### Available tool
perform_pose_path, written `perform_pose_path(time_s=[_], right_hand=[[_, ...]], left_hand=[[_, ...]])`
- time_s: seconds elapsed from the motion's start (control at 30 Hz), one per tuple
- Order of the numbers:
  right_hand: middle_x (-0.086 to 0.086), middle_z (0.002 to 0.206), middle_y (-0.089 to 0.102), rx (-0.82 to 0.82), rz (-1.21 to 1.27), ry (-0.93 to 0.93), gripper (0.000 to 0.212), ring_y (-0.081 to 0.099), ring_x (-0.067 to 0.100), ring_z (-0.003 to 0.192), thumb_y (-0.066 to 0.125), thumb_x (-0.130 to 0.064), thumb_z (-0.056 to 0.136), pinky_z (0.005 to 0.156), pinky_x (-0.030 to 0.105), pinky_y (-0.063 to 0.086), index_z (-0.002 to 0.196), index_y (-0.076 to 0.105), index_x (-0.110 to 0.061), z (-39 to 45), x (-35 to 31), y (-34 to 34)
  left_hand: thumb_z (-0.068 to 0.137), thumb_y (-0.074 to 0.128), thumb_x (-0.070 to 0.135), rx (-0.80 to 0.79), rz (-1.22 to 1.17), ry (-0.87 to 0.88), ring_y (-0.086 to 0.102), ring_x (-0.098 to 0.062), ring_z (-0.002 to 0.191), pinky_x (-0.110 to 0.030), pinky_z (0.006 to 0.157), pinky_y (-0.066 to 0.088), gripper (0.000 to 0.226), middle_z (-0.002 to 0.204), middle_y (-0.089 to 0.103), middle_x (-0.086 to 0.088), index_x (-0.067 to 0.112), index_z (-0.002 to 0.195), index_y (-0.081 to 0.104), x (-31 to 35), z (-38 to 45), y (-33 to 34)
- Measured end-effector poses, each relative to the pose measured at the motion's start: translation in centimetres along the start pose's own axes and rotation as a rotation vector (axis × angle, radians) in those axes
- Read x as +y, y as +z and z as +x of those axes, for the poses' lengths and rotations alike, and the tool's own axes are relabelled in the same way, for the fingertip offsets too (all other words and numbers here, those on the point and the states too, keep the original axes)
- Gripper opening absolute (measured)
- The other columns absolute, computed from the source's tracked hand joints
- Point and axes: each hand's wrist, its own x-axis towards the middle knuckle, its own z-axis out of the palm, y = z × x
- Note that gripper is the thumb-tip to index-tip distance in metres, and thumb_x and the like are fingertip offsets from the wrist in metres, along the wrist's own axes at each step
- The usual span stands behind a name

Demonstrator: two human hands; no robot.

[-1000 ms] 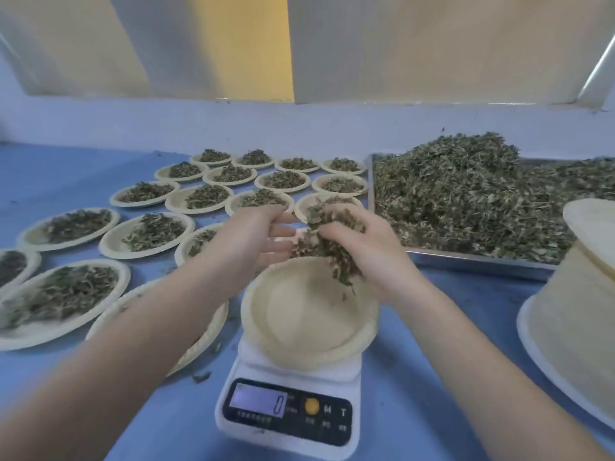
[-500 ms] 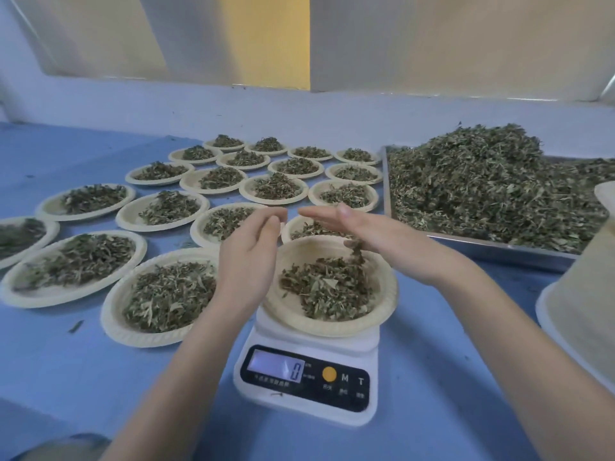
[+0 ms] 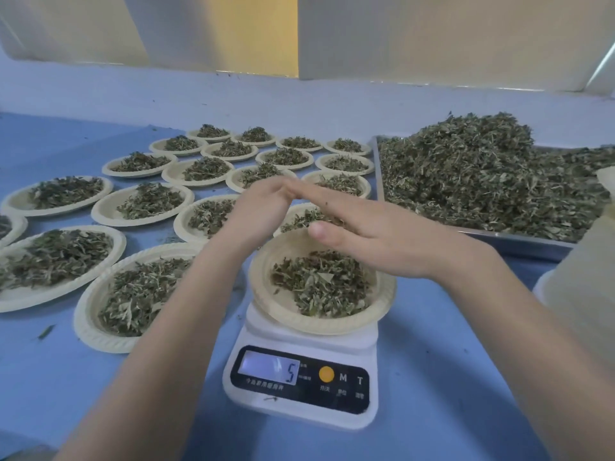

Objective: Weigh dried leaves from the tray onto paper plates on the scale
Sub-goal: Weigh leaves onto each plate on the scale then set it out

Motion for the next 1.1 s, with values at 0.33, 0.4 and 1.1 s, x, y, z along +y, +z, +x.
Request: perform_pose_path(time_s=[0.33, 0.4, 1.1], right_hand=[[-0.037, 0.143, 0.026, 0.116, -0.010, -0.033, 0.047, 0.026, -0.029, 0.119, 0.026, -0.060, 0.095, 0.098, 0.000, 0.021, 0.141, 0.024, -0.055, 1.8, 1.2, -0.5], [-0.034, 0.144, 0.029, 0.209, 0.099, 0.110, 0.045, 0.032, -0.025, 0.119, 0.025, -0.063, 0.094, 0.093, 0.001, 0.022, 0.139, 0.025, -0.057, 2.6, 3.8, -0.7], [0.009, 0.133, 0.056, 0.194, -0.294, 0.865, 0.040, 0.053, 0.030, 0.113, 0.041, -0.035, 0.092, 0.092, 0.036, 0.045, 0.129, 0.056, -0.028, 7.5, 22.4, -1.9]], left_hand=[[0.093, 0.049, 0.023, 0.105, -0.147, -0.020, 0.063, -0.003, 0.087, -0.020, 0.077, 0.047, 0.022, 0.081, 0.069, 0.018, 0.033, 0.084, 0.067, -3.1, 0.7, 0.4], [0.095, 0.046, 0.032, 0.091, -0.231, -0.028, 0.064, -0.006, 0.096, -0.026, 0.080, 0.048, 0.024, 0.093, 0.072, 0.017, 0.033, 0.093, 0.070, -3.1, 0.5, 0.2], [0.099, 0.044, 0.030, 0.091, -0.225, -0.067, 0.067, -0.010, 0.092, -0.033, 0.086, 0.051, 0.025, 0.096, 0.072, 0.011, 0.028, 0.102, 0.069, -3.5, 0.6, 0.8]])
